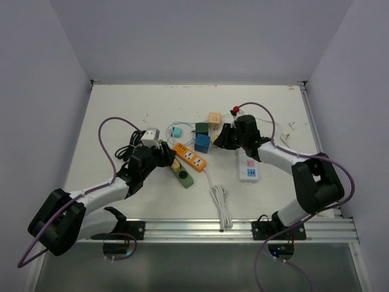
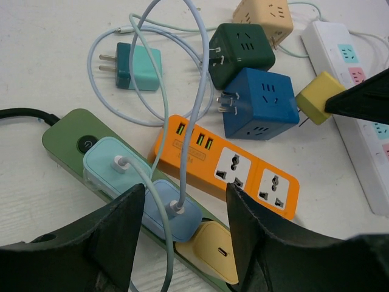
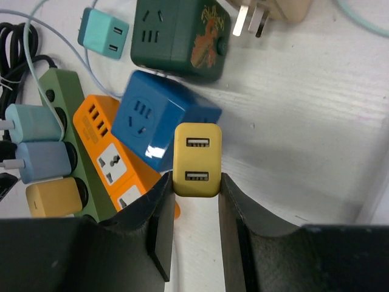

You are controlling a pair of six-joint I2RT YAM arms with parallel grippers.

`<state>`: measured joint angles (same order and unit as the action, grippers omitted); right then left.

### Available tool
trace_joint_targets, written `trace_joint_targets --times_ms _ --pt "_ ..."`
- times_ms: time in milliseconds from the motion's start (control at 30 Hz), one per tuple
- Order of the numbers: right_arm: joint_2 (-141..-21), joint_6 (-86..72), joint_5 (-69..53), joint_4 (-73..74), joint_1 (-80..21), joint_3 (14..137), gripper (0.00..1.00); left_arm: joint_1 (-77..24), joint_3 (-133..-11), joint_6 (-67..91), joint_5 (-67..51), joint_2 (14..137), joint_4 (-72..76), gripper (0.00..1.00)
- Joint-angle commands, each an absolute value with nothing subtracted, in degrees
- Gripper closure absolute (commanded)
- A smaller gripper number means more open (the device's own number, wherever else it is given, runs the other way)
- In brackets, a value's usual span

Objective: Pull the plug off the socket

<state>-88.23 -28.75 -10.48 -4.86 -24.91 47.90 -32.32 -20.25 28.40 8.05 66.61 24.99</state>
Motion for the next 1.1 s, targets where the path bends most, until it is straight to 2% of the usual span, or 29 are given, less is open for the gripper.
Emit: trace_joint_targets --times_ms 0,200,333,467,600,800,900,1067 --pt "-92.01 -31.55 -19.16 -9.05 -23.47 50.8 0.81 -32.08 -21.62 23.38 9.14 68.64 19.77 0.39" --pt "-97.38 -30.59 -21.88 -8.62 -21.8 53.96 0.74 -32.08 -21.62 20.92 8.09 70.22 21.88 0.39" --pt "-98.88 -28.74 -21.62 -5.19 -21.62 56.51 0.48 -31.99 -20.48 20.39 7.47 70.22 23.55 0.39" --pt "-96.69 -26.9 -19.08 -1.6 -20.74 57.21 0.36 -31.99 -19.08 20.22 7.21 70.49 24.96 0.39" --pt "-93.36 -25.49 -14.51 2.63 -20.3 57.13 0.36 -31.99 -18.46 20.48 5.72 70.4 25.05 0.39" --pt "-85.62 -22.94 -14.41 3.34 -21.09 52.92 0.42 -31.99 -18.81 20.65 5.98 70.93 24.96 0.39" --pt "-81.66 -18.65 -15.3 2.02 -26.0 51.59 0.46 -32.08 -19.07 20.74 5.89 71.28 24.87 0.4" --pt "-80.86 -11.34 -10.03 1.25 -41.2 52.38 0.46 -32.08 -19.07 20.83 6.15 71.19 24.79 0.45"
